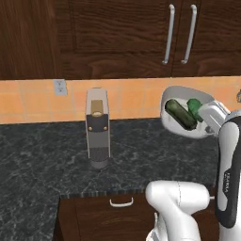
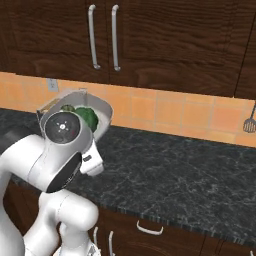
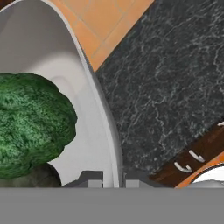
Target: Take the meat container that has the fish and place it on the second highest rack of the freezer. Then take the vegetable container that has the broccoli and cucumber and place it on the highest rack of the freezer.
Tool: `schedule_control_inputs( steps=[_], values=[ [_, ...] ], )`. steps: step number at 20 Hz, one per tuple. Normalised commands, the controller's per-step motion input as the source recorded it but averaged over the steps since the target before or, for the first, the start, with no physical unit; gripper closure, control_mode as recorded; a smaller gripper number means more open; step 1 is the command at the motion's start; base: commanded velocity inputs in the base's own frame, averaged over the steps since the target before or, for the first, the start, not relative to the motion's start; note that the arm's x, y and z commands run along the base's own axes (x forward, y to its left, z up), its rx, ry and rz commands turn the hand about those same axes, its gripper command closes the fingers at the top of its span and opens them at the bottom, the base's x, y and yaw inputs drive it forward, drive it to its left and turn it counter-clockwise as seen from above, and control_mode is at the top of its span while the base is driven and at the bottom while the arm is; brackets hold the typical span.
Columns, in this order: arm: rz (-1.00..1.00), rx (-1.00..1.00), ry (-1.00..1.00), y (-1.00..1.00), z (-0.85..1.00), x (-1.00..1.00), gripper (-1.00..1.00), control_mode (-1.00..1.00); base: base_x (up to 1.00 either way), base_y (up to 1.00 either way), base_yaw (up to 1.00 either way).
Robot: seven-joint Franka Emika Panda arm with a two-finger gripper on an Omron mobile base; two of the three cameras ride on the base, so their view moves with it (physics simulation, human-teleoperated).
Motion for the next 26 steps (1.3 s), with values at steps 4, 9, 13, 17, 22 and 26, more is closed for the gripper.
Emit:
schedule_control_inputs(
  steps=[4,9,13,17,22,26],
  values=[
    [0.0,0.0,-0.11,0.33,0.0,-0.02,1.0,-1.0,0.0,0.0,0.0],
    [0.0,0.0,-0.02,0.03,0.0,-0.1,1.0,1.0,-0.77,0.0,-0.02],
    [0.0,0.0,0.0,0.0,0.0,0.0,1.0,1.0,-0.98,-0.09,-0.08],
    [0.0,0.0,0.0,0.0,0.0,0.0,1.0,1.0,-0.47,-0.31,-0.47],
    [0.0,0.0,0.0,0.0,0.0,0.0,1.0,1.0,-0.27,-0.36,-0.61],
    [0.0,0.0,0.0,0.0,0.0,0.0,1.0,1.0,-0.24,-0.58,-0.6]
  ],
)
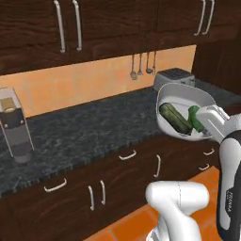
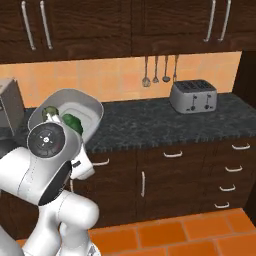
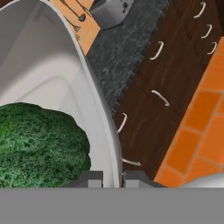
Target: Take the meat container that has the fish and place it on the second highest rack of the freezer. Then take the vegetable container that has the broccoli and cucumber and place it on the highest rack of the freezer.
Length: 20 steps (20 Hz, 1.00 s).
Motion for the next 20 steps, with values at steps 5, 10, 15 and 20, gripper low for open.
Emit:
schedule_control_inputs(
  steps=[5,10,15,20],
  values=[
    [0.0,0.0,0.0,0.0,0.0,0.0,1.0,1.0,-0.28,-0.9,-0.5],
    [0.0,0.0,0.0,0.0,0.0,0.0,1.0,1.0,-0.19,-0.97,-0.3],
    [0.0,0.0,0.0,0.0,0.0,0.0,1.0,1.0,-0.21,-0.83,-0.14],
    [0.0,0.0,0.0,0.0,0.0,0.0,1.0,1.0,-0.21,-1.0,-0.27]
  ],
)
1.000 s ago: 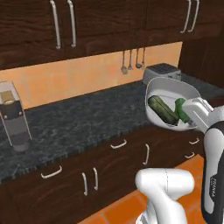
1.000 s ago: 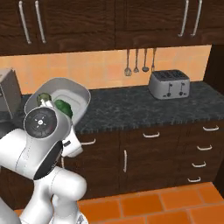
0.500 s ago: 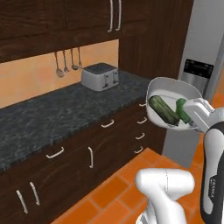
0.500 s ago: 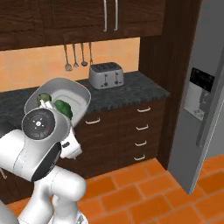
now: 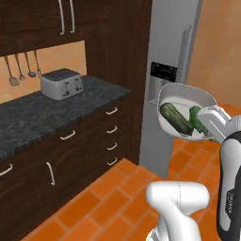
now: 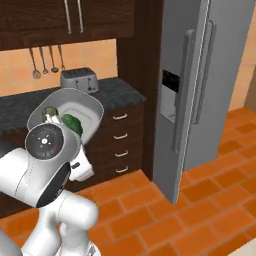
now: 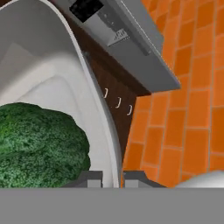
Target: Take the meat container that has the fish and place it on the second highest rack of the freezer. Then take the vegetable container that has the broccoli and cucumber and place it on the highest rack of the freezer.
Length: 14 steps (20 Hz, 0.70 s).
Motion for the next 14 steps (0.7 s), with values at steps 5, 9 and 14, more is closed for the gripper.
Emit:
schedule_control_inputs(
  steps=[5,9,14],
  values=[
    [0.0,0.0,0.0,0.0,0.0,0.0,1.0,1.0,0.0,-0.45,-0.66],
    [0.0,0.0,0.0,0.0,0.0,0.0,1.0,1.0,0.03,0.18,-0.81],
    [0.0,0.0,0.0,0.0,0.0,0.0,1.0,1.0,0.0,0.59,-0.66]
  ],
)
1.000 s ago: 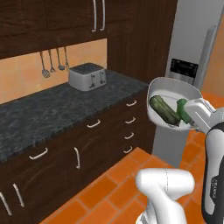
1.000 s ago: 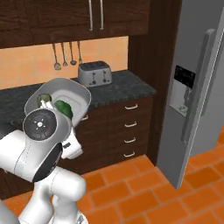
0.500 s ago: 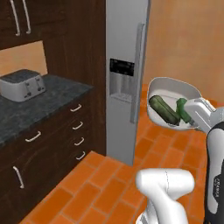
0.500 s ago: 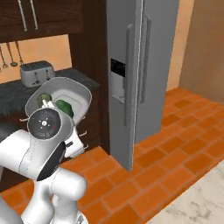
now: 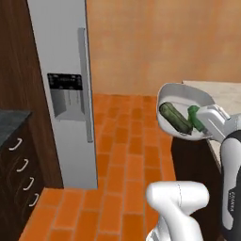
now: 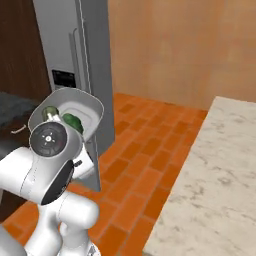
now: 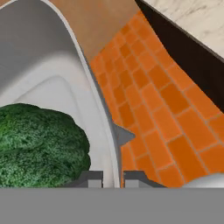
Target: Take the meat container that has the fish and place it on the second highest rack of the freezer. Then take the vegetable container that has the broccoli and cucumber and place it on the highest rack of the freezer.
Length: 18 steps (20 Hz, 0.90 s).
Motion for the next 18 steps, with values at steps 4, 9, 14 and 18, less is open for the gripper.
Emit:
schedule_control_inputs(
  steps=[4,9,14,18],
  values=[
    [0.0,0.0,0.0,0.0,0.0,0.0,1.0,1.0,0.13,0.59,-0.61],
    [0.0,0.0,0.0,0.0,0.0,0.0,1.0,1.0,0.74,0.06,-0.44],
    [0.0,0.0,0.0,0.0,0.0,0.0,1.0,1.0,0.98,0.44,-0.31],
    [0.0,0.0,0.0,0.0,0.0,0.0,1.0,1.0,1.0,0.09,-0.16]
  ],
)
